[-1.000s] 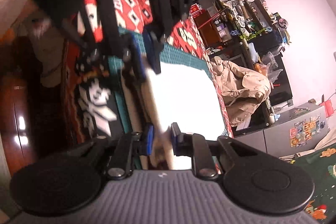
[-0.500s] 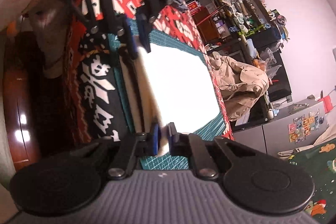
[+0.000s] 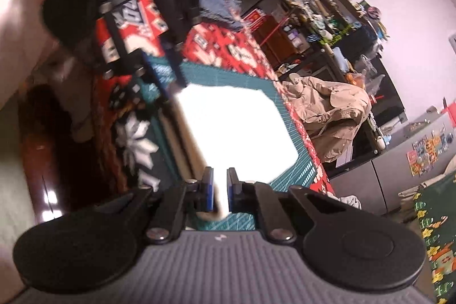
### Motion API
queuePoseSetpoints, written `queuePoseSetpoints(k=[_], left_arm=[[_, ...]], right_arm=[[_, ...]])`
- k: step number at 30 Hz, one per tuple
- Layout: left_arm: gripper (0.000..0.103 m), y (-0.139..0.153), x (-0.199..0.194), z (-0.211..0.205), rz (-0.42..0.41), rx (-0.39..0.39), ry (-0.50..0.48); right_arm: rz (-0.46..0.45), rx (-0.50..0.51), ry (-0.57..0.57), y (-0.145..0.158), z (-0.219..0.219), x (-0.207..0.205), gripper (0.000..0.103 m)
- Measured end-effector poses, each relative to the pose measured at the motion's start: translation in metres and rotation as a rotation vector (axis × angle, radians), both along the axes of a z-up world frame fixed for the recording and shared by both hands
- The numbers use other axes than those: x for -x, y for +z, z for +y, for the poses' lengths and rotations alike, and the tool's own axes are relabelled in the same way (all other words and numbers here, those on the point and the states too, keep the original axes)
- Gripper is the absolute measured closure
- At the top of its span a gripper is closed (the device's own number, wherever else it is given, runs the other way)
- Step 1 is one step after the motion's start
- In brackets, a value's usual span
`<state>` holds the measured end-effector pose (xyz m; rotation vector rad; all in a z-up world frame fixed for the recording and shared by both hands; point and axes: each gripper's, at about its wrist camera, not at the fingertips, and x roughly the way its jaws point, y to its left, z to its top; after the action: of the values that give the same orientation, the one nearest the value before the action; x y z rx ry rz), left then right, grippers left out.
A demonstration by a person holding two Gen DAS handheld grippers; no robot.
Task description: Fold clothes
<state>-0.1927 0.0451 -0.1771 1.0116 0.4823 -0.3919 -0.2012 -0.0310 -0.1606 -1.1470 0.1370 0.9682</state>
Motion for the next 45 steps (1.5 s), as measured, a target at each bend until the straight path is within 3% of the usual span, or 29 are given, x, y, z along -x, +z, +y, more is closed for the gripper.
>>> queuePoseSetpoints(k=[5, 9, 13, 20, 24, 27, 28, 31, 36, 40, 45], left_arm=[[0.095, -0.001, -0.002, 0.0, 0.021, 0.007, 0.014], [0.097, 0.004, -0.001, 0.003, 0.049, 0.025, 0.04], [0.097, 0.011, 0.003, 0.01, 0.049, 0.062, 0.072], [0.096, 0.033, -0.022, 0.01, -0.007, 0.195, 0.156], [0.095, 0.033, -0.047, 0.012, -0.007, 0.265, 0.224], [0.087, 0.031, -0.068, 0.021, 0.013, 0.322, 0.289], [0.08, 0.032, -0.074, 0.025, 0.02, 0.348, 0.312], [0.073, 0.036, -0.095, 0.042, 0.06, 0.463, 0.382], [0.073, 0.038, -0.134, 0.076, 0.139, 0.665, 0.478], [0.081, 0.032, -0.166, 0.11, 0.243, 0.899, 0.557], [0.083, 0.014, -0.193, 0.143, 0.413, 1.204, 0.623]], right_arm=[[0.035, 0.009, 0.012, -0.005, 0.016, 0.006, 0.095], [0.126, 0.023, -0.003, -0.007, 0.01, 0.004, 0.095], [0.187, -0.038, -0.045, 0.011, -0.008, -0.001, 0.095], [0.229, -0.111, -0.165, 0.027, -0.007, -0.03, 0.095], [0.272, -0.09, -0.144, 0.025, -0.011, -0.029, 0.095], [0.298, -0.095, -0.134, 0.032, -0.016, -0.03, 0.095], [0.31, -0.101, -0.134, 0.035, -0.017, -0.032, 0.095], [0.341, -0.137, -0.158, 0.043, -0.015, -0.046, 0.094], [0.456, -0.221, -0.206, 0.055, 0.001, -0.082, 0.094], [0.514, -0.274, -0.215, 0.069, 0.015, -0.111, 0.094], [0.551, -0.303, -0.228, 0.078, 0.031, -0.145, 0.094]])
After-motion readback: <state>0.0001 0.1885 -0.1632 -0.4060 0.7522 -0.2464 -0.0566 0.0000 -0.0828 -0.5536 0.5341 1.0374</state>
